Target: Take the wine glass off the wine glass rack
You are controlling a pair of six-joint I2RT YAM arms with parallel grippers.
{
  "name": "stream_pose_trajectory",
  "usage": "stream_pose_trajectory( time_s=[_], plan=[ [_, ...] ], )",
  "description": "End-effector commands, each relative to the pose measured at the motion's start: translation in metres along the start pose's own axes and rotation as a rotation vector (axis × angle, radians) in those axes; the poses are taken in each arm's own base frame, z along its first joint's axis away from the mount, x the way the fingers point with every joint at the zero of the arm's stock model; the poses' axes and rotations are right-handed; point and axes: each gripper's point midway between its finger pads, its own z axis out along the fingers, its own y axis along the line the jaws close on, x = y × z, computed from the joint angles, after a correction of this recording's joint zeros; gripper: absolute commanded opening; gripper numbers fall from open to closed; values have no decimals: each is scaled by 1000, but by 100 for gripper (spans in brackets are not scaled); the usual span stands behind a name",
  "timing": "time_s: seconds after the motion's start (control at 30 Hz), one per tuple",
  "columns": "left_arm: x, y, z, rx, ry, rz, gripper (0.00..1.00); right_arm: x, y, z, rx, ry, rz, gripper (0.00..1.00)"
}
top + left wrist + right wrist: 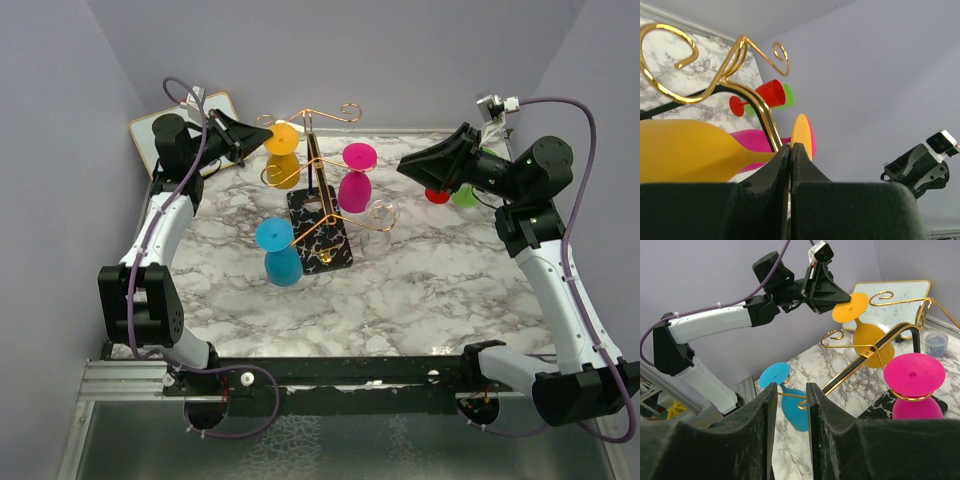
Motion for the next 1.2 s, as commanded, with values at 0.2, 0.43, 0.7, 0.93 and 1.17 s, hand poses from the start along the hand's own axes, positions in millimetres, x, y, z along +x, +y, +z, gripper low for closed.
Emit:
stream_pose_trajectory(
  time_s=[0.2,0.43,0.7,0.93,1.17],
  plan=[
    [-38,-75,6,184,-89,90,0,-7,-2,3,-2,-26,-12,30],
    [-39,-164,-21,372,-127,222,0,-13,-3,10,-56,-15,-7,32],
    [7,-257,-84,614,-120,370,0,-17,19,16,-291,25,-64,45],
    [57,-292,-127,830,-41,378,0,-22,14,24,-463,-15,-52,56],
    [88,-303,-156,1032,63,349,0,-32,11,42,-659,-27,-16,58]
  ],
)
